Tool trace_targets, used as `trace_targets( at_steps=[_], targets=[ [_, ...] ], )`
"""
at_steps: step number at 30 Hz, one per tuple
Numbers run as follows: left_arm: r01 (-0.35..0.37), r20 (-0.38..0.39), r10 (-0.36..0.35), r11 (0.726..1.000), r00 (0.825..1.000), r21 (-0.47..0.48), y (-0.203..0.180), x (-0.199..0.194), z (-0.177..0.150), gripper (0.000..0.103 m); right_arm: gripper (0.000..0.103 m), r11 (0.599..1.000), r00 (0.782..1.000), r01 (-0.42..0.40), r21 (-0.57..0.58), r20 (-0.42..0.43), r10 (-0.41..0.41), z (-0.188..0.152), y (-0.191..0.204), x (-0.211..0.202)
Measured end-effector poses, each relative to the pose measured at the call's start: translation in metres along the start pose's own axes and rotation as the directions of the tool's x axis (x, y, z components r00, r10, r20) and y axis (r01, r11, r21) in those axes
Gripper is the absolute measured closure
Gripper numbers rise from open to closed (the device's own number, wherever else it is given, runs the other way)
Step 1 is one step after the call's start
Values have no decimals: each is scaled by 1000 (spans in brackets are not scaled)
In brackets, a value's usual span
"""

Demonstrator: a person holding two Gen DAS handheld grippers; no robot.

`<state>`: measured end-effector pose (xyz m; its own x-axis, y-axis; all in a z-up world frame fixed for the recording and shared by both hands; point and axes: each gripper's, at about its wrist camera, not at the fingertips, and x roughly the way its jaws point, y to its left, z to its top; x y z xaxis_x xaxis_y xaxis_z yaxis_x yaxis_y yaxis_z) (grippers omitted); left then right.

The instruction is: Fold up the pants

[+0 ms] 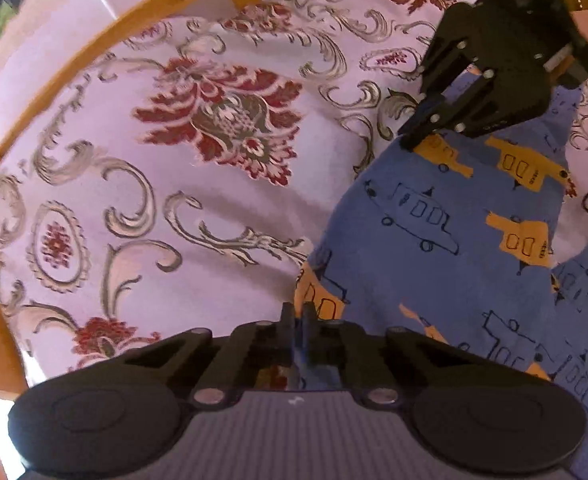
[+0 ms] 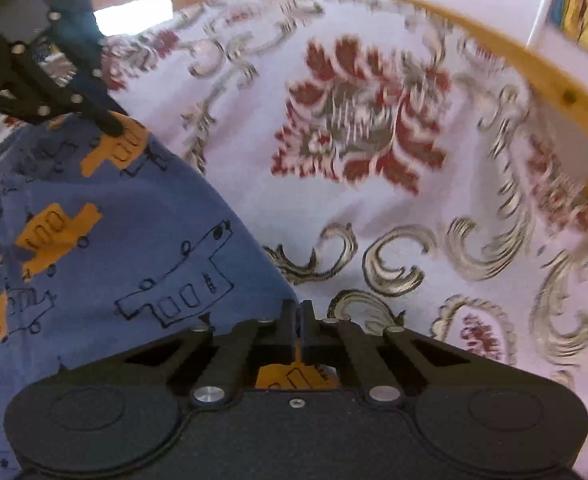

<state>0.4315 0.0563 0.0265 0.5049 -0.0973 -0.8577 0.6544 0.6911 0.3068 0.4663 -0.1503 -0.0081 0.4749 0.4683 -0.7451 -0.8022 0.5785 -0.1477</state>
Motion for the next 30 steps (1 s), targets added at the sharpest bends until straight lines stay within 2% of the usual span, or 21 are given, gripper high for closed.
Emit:
trace_targets(
  at_steps=[6,13,15,20,25,30],
  targets=[
    [-74,95,74,997,993,-3,-13,-28,-10,102,103,995,985,98,-5,140,-96,-20,30,-56],
    [-129,232,119,991,966,29,-47,-80,-33,102,103,988,958,153,26,240,-155,-63,83,-119],
    [-157,275,132,985,952,72,-65,-93,-42,102,103,987,956,159,20,246,-159,-75,103,-133],
    [-159,307,113,979,945,127,-103,-109,-67,102,103,985,960,172,-1,226,-167,-102,149,-155],
    [-144,307,93,978,947,149,-136,-117,-98,102,103,984,967,176,-7,190,-171,-126,193,-163],
    [-154,269,100,969,958,191,-176,-112,-134,102,103,982,971,186,-21,155,-181,-149,235,-155]
  ],
)
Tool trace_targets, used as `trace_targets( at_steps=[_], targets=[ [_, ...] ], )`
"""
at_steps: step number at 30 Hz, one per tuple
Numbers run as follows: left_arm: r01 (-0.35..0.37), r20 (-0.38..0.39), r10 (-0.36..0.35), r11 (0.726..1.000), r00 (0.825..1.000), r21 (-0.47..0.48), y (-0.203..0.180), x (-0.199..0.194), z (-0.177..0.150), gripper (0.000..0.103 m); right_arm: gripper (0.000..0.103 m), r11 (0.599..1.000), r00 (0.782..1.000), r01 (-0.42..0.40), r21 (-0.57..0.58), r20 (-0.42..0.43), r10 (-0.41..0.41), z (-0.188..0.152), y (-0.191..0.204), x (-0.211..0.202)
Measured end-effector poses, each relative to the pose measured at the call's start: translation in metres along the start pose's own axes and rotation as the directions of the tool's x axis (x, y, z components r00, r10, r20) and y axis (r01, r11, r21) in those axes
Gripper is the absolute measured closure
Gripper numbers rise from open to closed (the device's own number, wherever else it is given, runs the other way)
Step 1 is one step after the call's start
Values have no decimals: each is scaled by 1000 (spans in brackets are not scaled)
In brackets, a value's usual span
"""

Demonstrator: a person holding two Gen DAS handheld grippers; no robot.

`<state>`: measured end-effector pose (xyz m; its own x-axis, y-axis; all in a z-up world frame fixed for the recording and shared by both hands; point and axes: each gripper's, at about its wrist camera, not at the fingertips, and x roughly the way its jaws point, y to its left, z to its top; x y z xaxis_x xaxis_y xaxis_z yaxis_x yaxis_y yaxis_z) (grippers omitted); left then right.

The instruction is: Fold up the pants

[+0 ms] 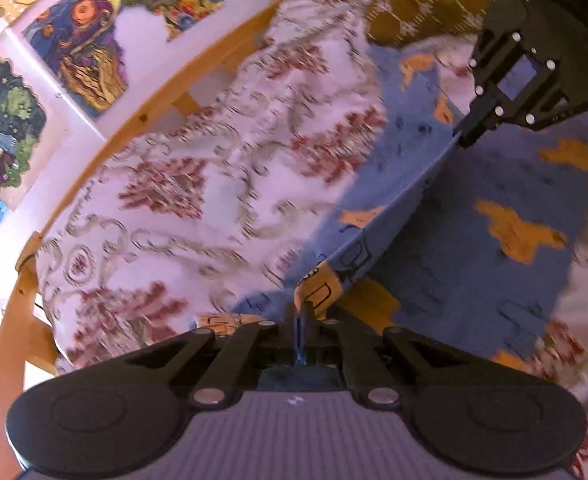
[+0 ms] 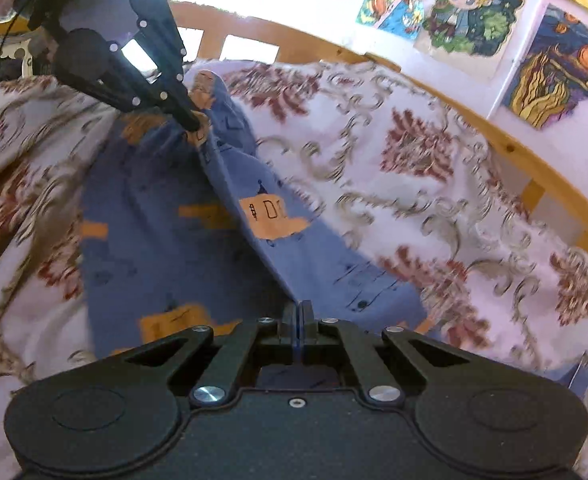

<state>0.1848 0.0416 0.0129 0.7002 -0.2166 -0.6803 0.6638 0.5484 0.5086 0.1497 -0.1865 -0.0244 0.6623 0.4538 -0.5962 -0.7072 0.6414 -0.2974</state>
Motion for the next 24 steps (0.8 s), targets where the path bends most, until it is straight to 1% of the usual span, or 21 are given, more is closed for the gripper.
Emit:
trace_targets(
  at_steps=[3,5,8,12,14,15,16,17,18,19,20,21,22,24],
  targets=[
    [-2,-32,1,1000,999,-2,-22,4,-14,102,103,1000,1000,5,-26,-17,-5,-10,21,2],
    [-14,-40,14,1000,999,-2,-31,4,-21,102,103,1000,1000,-1,-6,-27,1,-13,28,2],
    [-17,-49,16,1000,999,-18,-36,3,-27,102,103,1000,999,0,1,-32,0,-16,35,0],
    [-24,-48,23,1000,999,-9,-41,1,-30,102,103,1000,999,12,4,-33,-12,-18,38,1],
    [-18,-50,17,1000,999,-18,-40,1,-30,102,99,1000,999,15,5,-35,-15,-17,37,2],
    [-13,-52,12,1000,999,-20,-40,1,-29,101,92,1000,999,15,4,-35,-15,-17,37,2],
    [-16,-49,15,1000,999,-21,-39,0,-29,97,82,1000,999,16,3,-34,-16,-18,37,2],
    [-17,-44,17,1000,999,-20,-40,-1,-29,95,75,1000,999,16,1,-31,-16,-18,37,1],
    [-15,-38,15,1000,999,-21,-39,-4,-29,91,63,1000,1000,14,1,-27,-14,-18,37,0],
    [-11,-34,11,1000,999,-21,-39,-5,-29,84,50,1000,1000,14,1,-22,-14,-18,37,-1],
    [-8,-35,7,1000,999,-18,-40,-6,-29,80,44,1000,1000,21,-3,-19,-21,-18,37,-2],
    [-9,-34,8,1000,999,-11,-43,-8,-29,71,34,999,999,31,-9,-16,-31,-18,38,-3],
    [-10,-29,10,1000,1000,1,-44,-9,-30,60,24,999,999,43,-18,-10,-43,-18,38,-5],
    [-18,-17,19,999,1000,34,-50,-12,-31,49,13,996,997,77,-43,6,-77,-19,40,-8]
  ],
)
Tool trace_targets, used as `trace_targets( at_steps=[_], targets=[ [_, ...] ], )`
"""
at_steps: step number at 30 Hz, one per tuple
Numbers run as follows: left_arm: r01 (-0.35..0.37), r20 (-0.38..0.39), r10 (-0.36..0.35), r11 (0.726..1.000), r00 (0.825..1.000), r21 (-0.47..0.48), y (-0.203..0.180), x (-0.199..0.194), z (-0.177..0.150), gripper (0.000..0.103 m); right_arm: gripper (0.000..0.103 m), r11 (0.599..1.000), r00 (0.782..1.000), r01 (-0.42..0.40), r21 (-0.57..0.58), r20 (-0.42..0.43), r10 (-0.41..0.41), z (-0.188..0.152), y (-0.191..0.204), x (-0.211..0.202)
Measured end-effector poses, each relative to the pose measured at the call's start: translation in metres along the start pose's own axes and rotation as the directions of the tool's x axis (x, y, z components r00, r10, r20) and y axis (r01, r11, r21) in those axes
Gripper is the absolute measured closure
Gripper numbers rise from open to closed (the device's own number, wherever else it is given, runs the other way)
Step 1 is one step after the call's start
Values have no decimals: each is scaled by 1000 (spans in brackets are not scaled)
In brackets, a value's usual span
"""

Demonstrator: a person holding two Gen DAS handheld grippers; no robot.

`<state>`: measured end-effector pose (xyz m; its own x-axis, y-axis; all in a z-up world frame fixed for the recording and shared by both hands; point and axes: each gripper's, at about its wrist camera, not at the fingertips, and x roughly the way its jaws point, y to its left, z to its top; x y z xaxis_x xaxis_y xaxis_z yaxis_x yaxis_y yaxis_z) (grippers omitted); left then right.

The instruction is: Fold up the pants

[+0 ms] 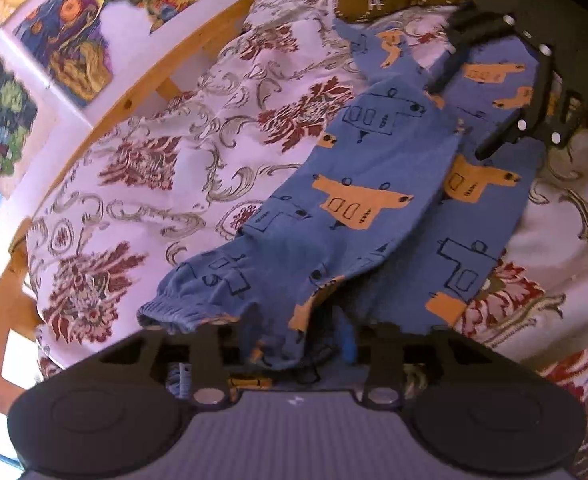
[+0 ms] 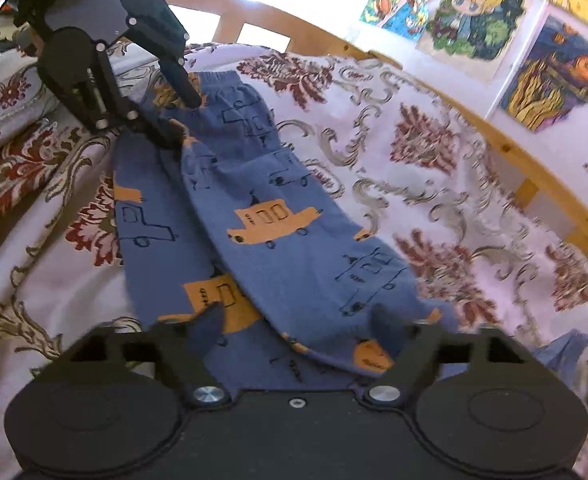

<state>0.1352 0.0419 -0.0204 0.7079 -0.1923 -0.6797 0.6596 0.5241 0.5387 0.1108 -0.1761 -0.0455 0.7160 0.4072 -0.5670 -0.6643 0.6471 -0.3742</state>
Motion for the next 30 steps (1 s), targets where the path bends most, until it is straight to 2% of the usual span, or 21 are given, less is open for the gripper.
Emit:
trace_targets(
  at_steps=[5,7,9,12,16,25,29,30],
  targets=[
    [-28,12,28,999,1000,38,-9,-1,2,40,8,993,996,91,-79,8,-91,-5,4,-2],
    [-34,16,33,998,999,55,-12,0,5,28,1,984,992,130,-120,13,-129,-8,7,-1],
    [-54,31,51,996,998,75,-17,1,7,17,1,975,987,160,-156,24,-159,-12,8,0],
    [-56,45,53,994,998,90,-19,2,10,10,1,969,985,170,-181,21,-169,-14,9,3],
    [-82,45,77,990,996,116,-20,6,10,1,1,943,974,226,-243,48,-221,-16,15,7],
    [-80,41,74,985,996,155,-19,9,9,0,1,889,960,279,-364,90,-265,-20,29,14],
    [-80,30,76,984,997,157,-16,9,7,0,1,894,965,263,-363,83,-250,-20,31,16],
    [-76,26,73,986,997,151,-13,9,7,0,4,900,968,250,-358,79,-238,-19,30,15]
  ],
)
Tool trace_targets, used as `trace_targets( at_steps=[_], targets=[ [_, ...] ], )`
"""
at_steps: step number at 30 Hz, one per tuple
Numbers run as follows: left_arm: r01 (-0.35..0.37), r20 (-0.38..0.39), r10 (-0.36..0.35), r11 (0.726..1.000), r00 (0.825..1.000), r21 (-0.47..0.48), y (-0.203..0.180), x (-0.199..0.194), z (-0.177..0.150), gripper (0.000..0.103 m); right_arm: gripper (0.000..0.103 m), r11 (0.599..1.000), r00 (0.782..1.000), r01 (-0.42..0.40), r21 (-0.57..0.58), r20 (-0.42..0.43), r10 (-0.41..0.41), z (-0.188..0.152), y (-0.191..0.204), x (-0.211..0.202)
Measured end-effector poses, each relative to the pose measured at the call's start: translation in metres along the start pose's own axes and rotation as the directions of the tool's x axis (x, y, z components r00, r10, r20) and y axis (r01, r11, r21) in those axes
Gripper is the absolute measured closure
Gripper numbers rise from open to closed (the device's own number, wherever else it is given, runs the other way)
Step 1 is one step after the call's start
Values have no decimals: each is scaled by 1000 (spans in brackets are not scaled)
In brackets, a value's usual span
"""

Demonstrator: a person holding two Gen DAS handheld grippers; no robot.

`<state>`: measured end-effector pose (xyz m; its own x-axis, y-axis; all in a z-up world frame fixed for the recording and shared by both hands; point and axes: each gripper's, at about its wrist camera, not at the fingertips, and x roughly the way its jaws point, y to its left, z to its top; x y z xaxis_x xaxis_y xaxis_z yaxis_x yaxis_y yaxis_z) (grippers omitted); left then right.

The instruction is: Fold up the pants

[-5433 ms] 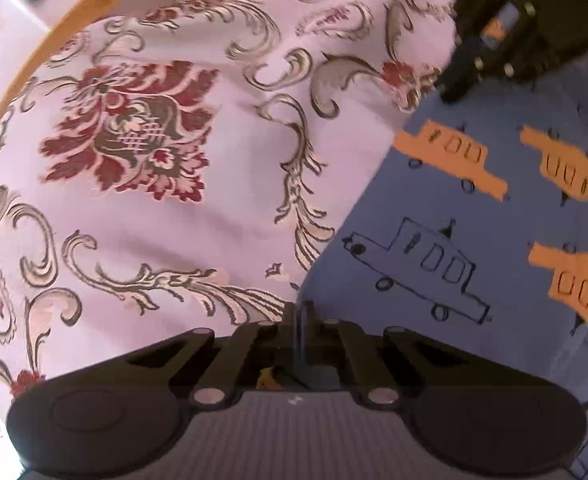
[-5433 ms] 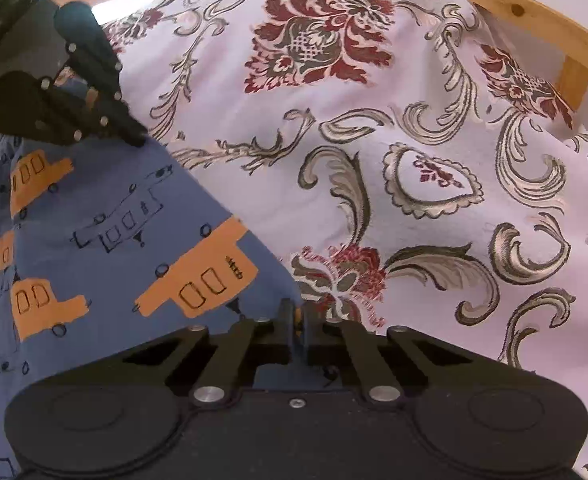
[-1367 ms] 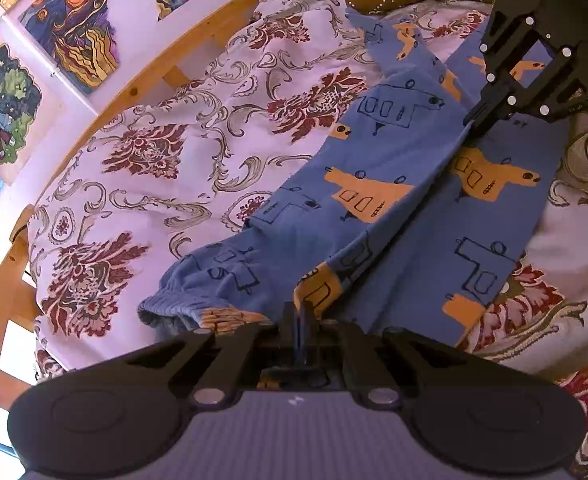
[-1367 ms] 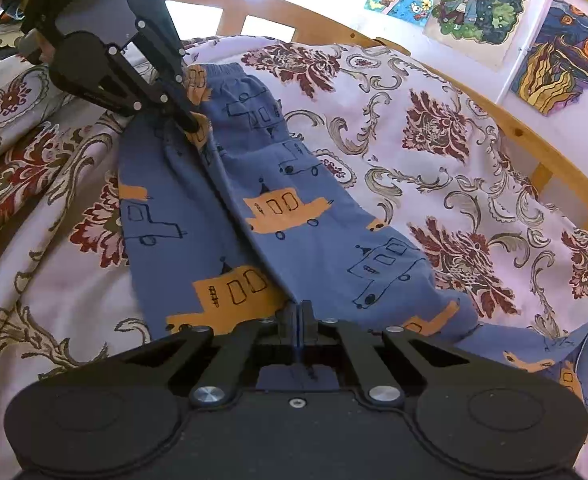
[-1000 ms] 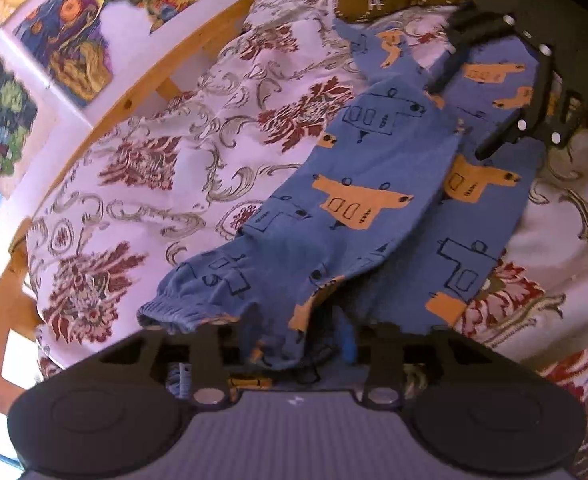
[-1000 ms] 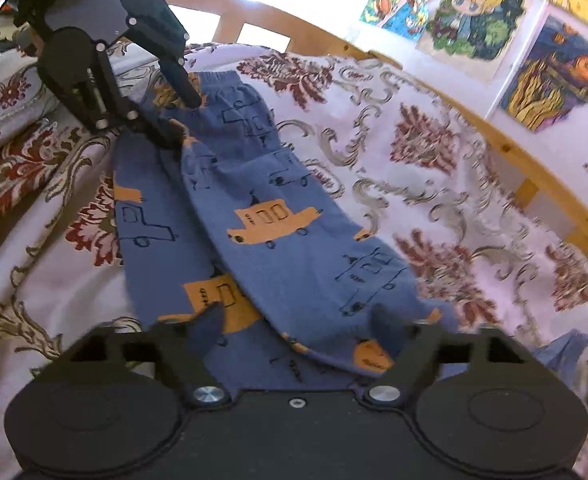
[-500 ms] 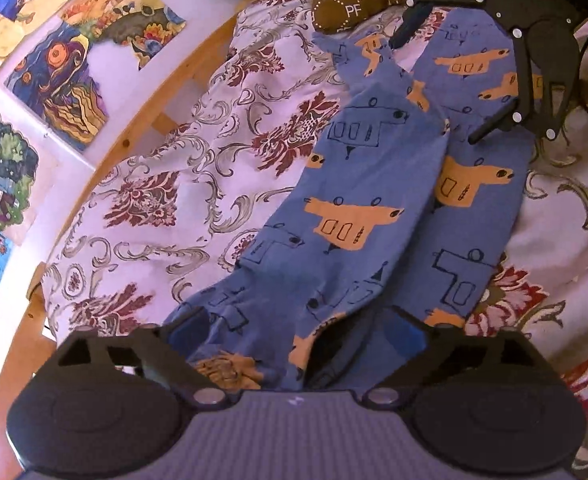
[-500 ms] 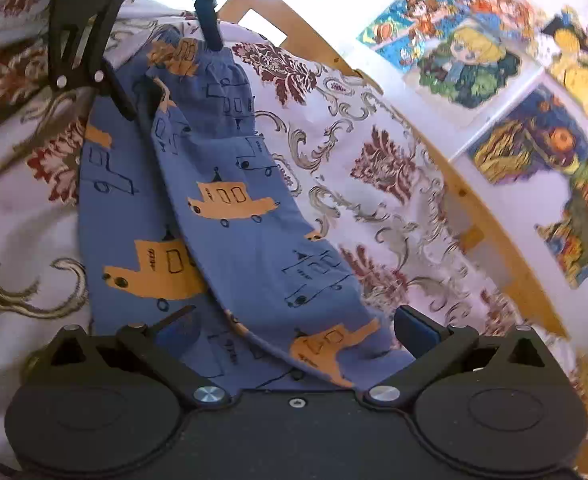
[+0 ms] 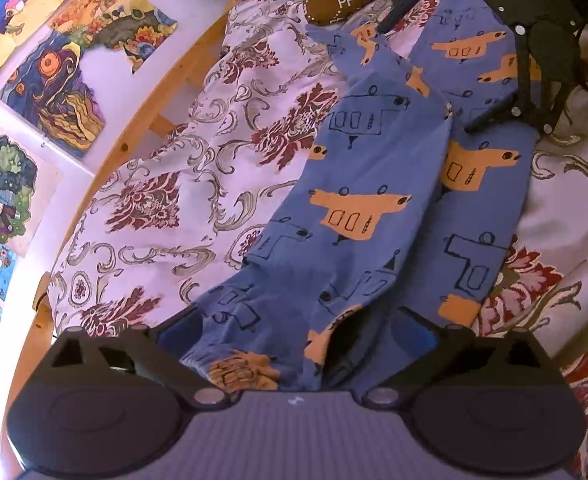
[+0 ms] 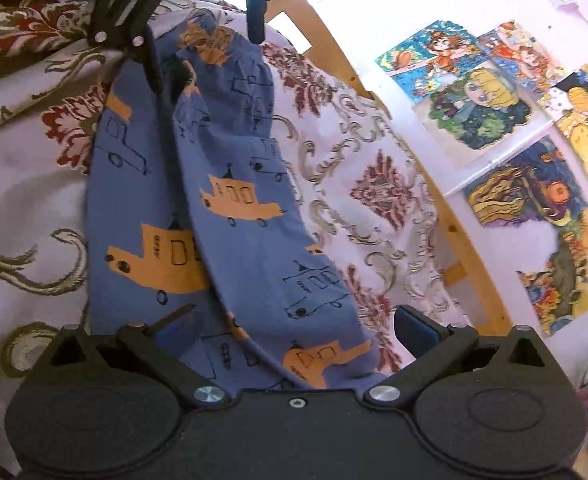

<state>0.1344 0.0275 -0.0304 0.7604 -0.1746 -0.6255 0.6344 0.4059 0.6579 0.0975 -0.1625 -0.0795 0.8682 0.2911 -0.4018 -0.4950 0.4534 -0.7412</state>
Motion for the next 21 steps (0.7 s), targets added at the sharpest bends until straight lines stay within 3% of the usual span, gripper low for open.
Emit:
trace_targets(
  at_steps=[5,7,10,12,13,16,19,21],
  targets=[
    [4,8,-3,1000,1000,-8,4,-4,-1,6,31,997,998,-68,29,-17,69,4,1,1],
    [6,7,-6,1000,1000,14,2,-5,-1,21,47,995,995,-93,22,-17,94,5,4,1],
    [30,0,-30,999,1000,31,-1,-4,0,41,81,993,993,-115,7,-21,115,8,8,0],
    [35,-1,-35,999,999,31,-2,-3,0,54,95,992,992,-125,7,-22,125,9,9,0],
    [36,-5,-36,999,999,29,-2,-3,0,66,98,991,991,-133,10,-23,133,9,9,0],
    [49,-26,-48,998,998,33,-2,0,-1,87,103,988,988,-152,21,-24,152,10,9,-2],
    [63,-44,-61,997,997,42,-5,1,-2,100,103,987,988,-155,37,-21,155,10,7,-6],
    [67,-44,-65,997,997,42,-6,0,-3,102,103,987,988,-155,45,-19,156,11,5,-9]
  ],
)
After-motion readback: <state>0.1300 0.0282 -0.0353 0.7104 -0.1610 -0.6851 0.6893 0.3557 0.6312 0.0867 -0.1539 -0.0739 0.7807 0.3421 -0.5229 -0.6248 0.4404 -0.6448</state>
